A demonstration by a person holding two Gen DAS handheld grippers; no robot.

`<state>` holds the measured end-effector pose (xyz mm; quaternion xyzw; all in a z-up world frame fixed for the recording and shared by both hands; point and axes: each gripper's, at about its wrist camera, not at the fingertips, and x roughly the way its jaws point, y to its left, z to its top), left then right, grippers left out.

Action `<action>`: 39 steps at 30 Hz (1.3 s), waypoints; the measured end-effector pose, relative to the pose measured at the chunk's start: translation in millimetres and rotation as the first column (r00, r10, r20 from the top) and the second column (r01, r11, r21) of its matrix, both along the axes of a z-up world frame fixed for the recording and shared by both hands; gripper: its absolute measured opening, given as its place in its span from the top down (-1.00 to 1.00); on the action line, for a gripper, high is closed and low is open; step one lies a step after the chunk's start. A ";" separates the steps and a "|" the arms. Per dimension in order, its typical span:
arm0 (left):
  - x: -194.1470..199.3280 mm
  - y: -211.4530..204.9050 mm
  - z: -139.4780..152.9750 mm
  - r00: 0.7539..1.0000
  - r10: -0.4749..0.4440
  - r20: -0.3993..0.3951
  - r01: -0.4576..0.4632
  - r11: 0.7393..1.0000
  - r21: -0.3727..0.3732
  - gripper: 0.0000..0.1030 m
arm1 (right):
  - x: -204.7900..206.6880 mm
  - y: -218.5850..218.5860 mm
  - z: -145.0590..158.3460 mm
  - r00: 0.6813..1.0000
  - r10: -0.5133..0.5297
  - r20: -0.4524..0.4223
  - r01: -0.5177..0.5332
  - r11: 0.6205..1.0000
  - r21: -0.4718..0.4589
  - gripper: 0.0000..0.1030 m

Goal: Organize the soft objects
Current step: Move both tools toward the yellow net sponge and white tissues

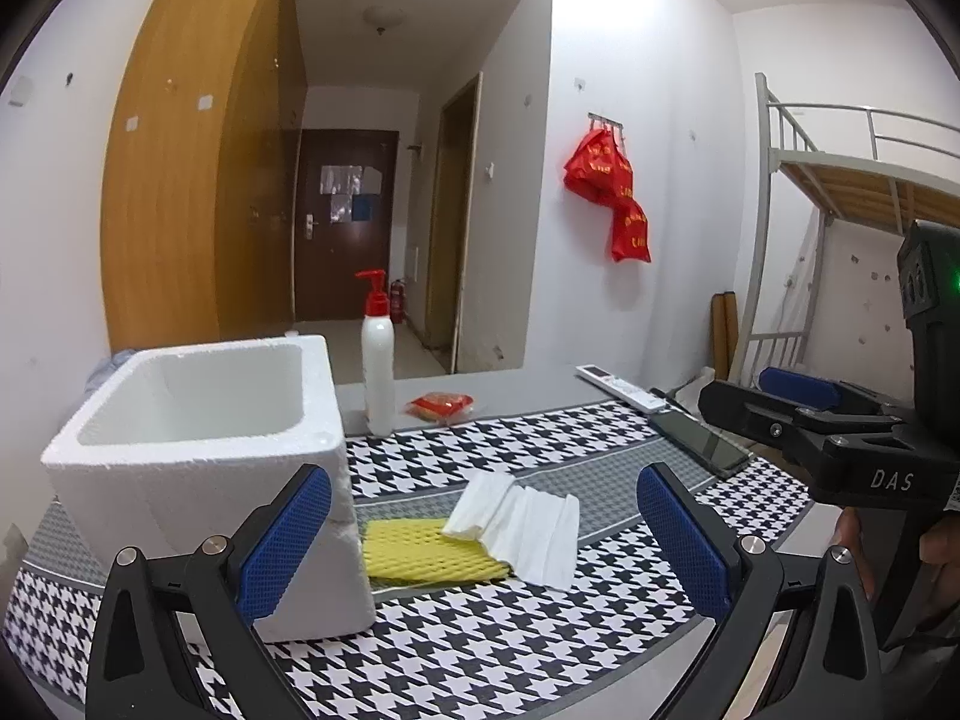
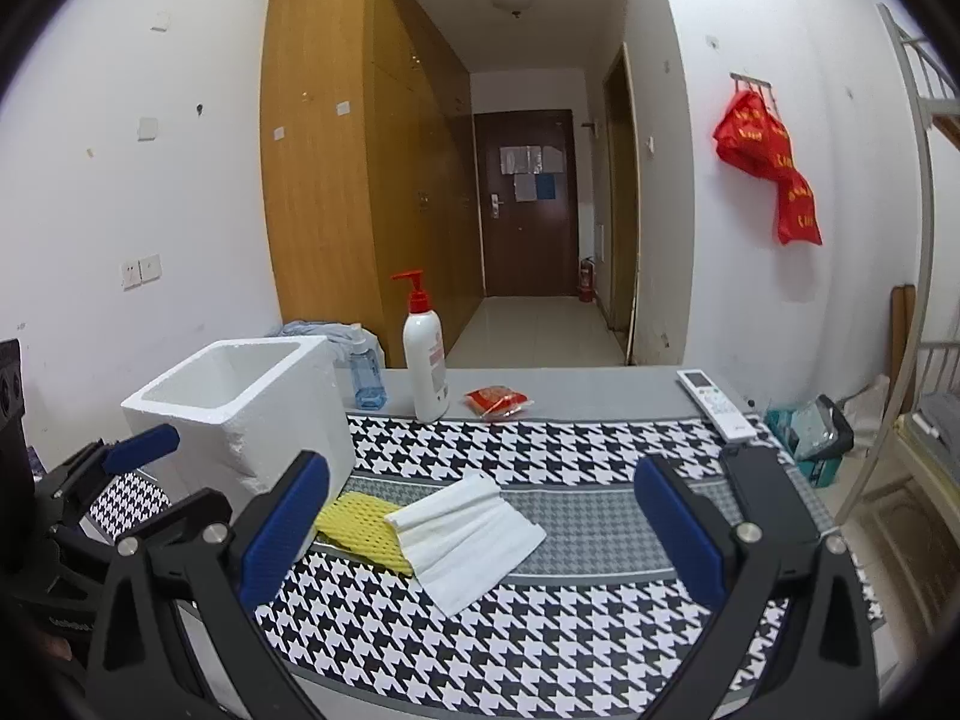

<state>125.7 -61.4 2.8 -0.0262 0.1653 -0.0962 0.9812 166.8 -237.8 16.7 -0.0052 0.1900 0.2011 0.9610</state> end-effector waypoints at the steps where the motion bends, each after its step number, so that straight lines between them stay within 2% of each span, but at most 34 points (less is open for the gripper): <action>1: 0.7 -0.8 -1.6 1.000 0.000 -0.001 0.000 1.000 0.002 -0.98 | 0.9 -1.0 -2.4 1.000 -0.001 -0.008 0.001 1.000 0.002 -0.99; 19: 20.6 -9.9 -26.0 0.997 -0.018 -0.076 0.018 1.000 -0.001 -0.98 | 25.3 -12.7 -34.1 0.994 -0.004 -0.106 0.003 1.000 -0.009 -0.99; 30: 23.0 4.3 -42.7 0.991 0.064 -0.121 -0.061 0.998 0.032 -0.98 | 43.9 8.0 -56.6 0.984 0.056 -0.170 -0.062 0.998 -0.032 -0.99; 39: 25.7 19.2 -54.5 0.983 0.105 -0.150 -0.102 0.994 0.031 -0.98 | 61.0 30.7 -73.0 0.965 0.098 -0.242 -0.115 0.992 -0.057 -0.99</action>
